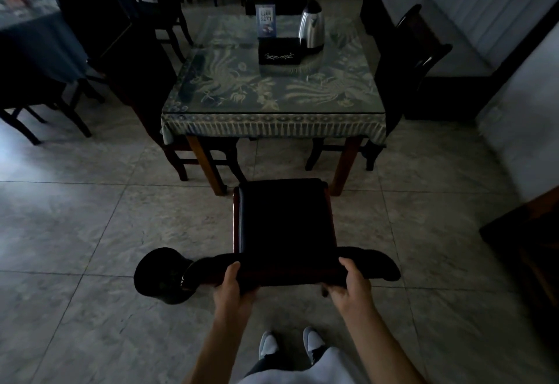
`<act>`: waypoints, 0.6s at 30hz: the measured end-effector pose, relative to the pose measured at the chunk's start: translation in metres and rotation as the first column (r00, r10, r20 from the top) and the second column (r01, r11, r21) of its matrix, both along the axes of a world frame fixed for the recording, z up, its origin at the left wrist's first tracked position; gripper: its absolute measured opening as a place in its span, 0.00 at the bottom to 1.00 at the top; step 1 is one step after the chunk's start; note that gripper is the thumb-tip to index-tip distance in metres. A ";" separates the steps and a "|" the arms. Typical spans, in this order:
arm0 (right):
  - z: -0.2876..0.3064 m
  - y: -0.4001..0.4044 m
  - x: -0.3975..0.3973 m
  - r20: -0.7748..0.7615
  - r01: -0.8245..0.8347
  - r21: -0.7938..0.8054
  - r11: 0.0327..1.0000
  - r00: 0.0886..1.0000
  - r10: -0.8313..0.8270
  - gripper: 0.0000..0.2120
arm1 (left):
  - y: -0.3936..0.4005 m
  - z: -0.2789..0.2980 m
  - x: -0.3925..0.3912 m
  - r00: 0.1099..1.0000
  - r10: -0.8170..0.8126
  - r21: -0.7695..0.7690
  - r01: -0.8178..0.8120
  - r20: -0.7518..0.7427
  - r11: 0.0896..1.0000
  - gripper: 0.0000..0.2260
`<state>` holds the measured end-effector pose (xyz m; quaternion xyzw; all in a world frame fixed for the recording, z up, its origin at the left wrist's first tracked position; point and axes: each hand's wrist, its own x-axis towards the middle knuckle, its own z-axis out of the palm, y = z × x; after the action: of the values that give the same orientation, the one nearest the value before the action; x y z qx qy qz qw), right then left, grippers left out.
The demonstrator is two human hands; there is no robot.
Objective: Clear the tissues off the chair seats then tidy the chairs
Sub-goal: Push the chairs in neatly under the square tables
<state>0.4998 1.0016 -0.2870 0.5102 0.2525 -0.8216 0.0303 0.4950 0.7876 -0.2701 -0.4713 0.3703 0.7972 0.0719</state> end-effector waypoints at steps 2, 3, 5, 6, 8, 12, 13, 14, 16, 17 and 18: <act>0.000 -0.009 -0.001 -0.018 0.021 -0.001 1.000 1.000 -0.021 0.20 | -0.008 0.000 -0.006 1.000 -0.001 -0.027 0.001 0.022 1.000 0.03; -0.002 -0.012 -0.002 -0.024 0.028 0.000 1.000 0.999 -0.028 0.20 | -0.012 0.001 -0.009 1.000 -0.005 -0.036 0.006 0.025 0.999 0.04; -0.004 -0.018 -0.004 -0.032 0.035 0.008 0.999 0.999 -0.035 0.20 | -0.018 0.001 -0.014 1.000 -0.001 -0.036 0.002 0.020 0.999 0.06; -0.005 -0.021 -0.005 -0.031 0.038 0.011 0.999 0.999 -0.037 0.20 | -0.022 -0.001 -0.016 1.000 0.000 -0.039 0.000 0.021 0.999 0.07; -0.007 -0.030 -0.008 -0.026 0.043 0.009 0.999 0.999 -0.043 0.21 | -0.029 0.000 -0.020 1.000 -0.005 -0.051 0.006 0.015 0.999 0.05; -0.009 -0.040 -0.011 -0.034 0.060 0.016 0.998 0.998 -0.059 0.21 | -0.036 0.000 -0.028 1.000 -0.004 -0.044 0.004 0.000 0.999 0.03; -0.011 -0.040 -0.010 -0.041 0.058 0.021 0.998 0.998 -0.057 0.21 | -0.036 0.000 -0.029 1.000 0.000 -0.043 0.000 0.004 0.999 0.03; -0.012 -0.039 -0.010 -0.048 0.052 0.025 0.998 0.998 -0.050 0.21 | -0.036 -0.001 -0.030 1.000 0.009 -0.039 -0.009 0.012 0.999 0.03; -0.015 -0.036 -0.009 -0.053 0.038 0.022 0.999 0.998 -0.037 0.22 | -0.035 -0.003 -0.030 0.999 0.033 -0.034 -0.032 0.027 0.999 0.04; -0.018 -0.035 -0.009 -0.052 0.032 0.009 0.999 0.998 -0.032 0.22 | -0.034 -0.002 -0.031 0.999 0.039 -0.030 -0.038 0.027 0.999 0.04; -0.020 -0.034 -0.010 -0.049 0.026 -0.004 1.000 0.998 -0.027 0.23 | -0.034 -0.003 -0.032 0.999 0.043 -0.029 -0.042 0.025 0.999 0.04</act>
<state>0.4902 0.9675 -0.3068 0.4931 0.2449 -0.8347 0.0141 0.4630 0.7535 -0.2728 -0.4903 0.3708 0.7870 0.0530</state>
